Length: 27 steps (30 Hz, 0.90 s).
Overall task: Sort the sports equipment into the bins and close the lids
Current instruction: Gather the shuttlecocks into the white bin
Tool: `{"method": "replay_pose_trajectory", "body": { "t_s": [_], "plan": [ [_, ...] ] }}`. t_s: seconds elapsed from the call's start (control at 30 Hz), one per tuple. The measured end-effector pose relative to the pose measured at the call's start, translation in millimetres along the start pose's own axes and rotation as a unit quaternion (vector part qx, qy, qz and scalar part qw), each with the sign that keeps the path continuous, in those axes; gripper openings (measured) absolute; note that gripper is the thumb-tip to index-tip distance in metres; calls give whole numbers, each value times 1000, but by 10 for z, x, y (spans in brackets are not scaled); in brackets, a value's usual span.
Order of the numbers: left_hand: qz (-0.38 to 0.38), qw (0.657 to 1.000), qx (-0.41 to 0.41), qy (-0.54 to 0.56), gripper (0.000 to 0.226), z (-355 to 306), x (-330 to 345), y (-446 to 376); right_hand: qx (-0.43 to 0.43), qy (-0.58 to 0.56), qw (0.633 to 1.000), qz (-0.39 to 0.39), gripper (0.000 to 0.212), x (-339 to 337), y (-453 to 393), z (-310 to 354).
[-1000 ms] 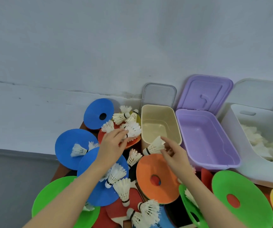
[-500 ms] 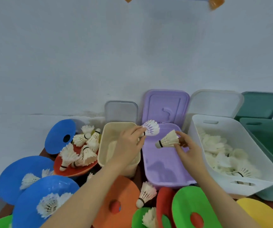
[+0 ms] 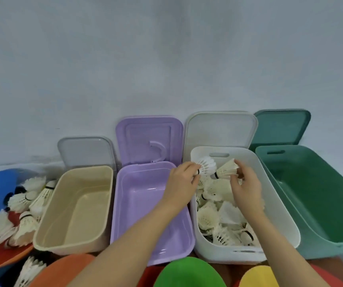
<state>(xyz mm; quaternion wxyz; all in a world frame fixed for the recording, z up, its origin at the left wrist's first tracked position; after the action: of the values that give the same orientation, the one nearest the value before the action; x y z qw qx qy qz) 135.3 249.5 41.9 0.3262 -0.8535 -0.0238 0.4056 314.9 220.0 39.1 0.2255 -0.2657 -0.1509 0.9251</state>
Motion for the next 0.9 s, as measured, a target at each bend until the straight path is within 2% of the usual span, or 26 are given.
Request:
{"method": "replay_pose_trajectory", "body": {
  "t_s": [0.07, 0.2, 0.27, 0.33, 0.4, 0.5, 0.73, 0.9],
  "plan": [
    [23, 1000, -4, -5, 24, -42, 207, -103, 16, 18, 1000, 1, 41, -45, -158, -173],
    [58, 997, -4, -50, 22, -23, 518, -306, -5, 73, 997, 4, 41, -41, -445, -395],
    [130, 984, -18, -117, 25, 34, 677, -364, -13, 122, 992, 18, 41, 24, -557, -467],
    [223, 957, -38, -180, 38, 149, 813, -363, 2, 203, 976, 79, 44, 140, -623, -582],
    [259, 944, -53, -198, 42, 220, 839, -352, 38, 264, 950, 162, 47, 253, -605, -728],
    [238, 950, -50, -193, 43, 257, 738, -347, 51, 291, 932, 209, 47, 323, -498, -834],
    [159, 966, -20, -201, 43, 242, 219, -180, 12, 256, 952, 166, 45, 299, -242, -447],
    [130, 969, -17, -208, 41, 321, -342, 73, -77, 203, 965, 150, 41, 357, 65, 67]
  ]
}}
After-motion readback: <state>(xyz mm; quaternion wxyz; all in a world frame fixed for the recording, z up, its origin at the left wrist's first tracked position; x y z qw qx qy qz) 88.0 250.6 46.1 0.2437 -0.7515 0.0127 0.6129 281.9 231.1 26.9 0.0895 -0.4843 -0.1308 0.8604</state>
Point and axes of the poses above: each hand's wrist, its own y-axis away from the middle knuckle, its own x-axis out of the palm, z = x × y, the point moved 4 cm from there along -y, towards the middle knuckle, and after that the axes turned 7 degrees about -y, right-handed, at the moved point
